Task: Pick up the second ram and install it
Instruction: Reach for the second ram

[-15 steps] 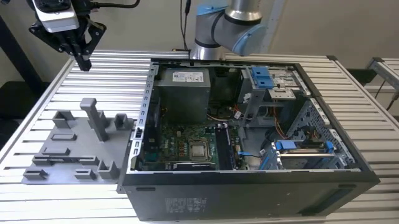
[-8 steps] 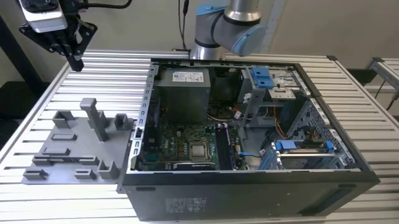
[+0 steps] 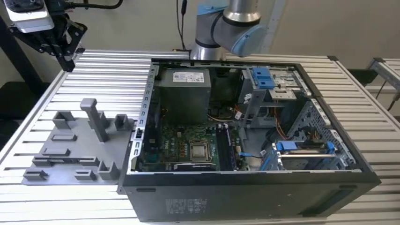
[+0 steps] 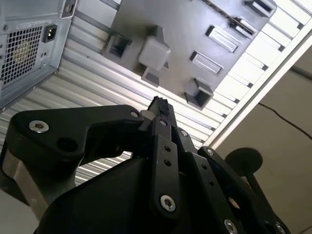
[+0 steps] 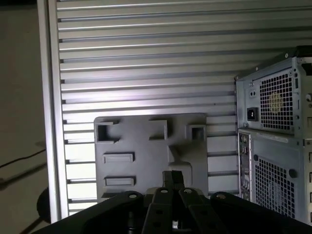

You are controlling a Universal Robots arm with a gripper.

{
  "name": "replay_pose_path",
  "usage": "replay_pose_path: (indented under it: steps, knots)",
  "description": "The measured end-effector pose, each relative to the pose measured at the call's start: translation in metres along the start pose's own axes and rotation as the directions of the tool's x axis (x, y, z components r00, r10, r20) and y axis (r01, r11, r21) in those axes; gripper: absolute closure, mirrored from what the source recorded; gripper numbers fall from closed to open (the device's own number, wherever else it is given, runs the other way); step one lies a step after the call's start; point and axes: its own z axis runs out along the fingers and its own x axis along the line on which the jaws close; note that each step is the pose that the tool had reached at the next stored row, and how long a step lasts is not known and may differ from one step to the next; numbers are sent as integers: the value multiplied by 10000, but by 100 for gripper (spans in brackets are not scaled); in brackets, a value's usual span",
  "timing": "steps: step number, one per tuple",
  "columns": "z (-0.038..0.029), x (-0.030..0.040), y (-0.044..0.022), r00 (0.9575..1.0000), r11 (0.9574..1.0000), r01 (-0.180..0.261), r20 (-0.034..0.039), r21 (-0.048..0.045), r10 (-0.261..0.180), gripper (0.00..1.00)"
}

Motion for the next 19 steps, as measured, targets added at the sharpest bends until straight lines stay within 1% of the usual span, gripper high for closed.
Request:
replay_pose_path:
  steps: [6, 11, 12, 17, 19]
  knots:
    - [3, 137, -10, 10000, 10000, 8, 1, -1, -8, 89]
    - [4, 228, -16, 10000, 10000, 20, 0, -1, -20, 89]
    - [4, 240, -17, 10000, 10000, 26, -1, -2, -26, 89]
    - [5, 242, -21, 10000, 10000, 28, 0, -2, -28, 89]
    - [8, 241, -48, 10000, 10000, 27, -1, -1, -27, 89]
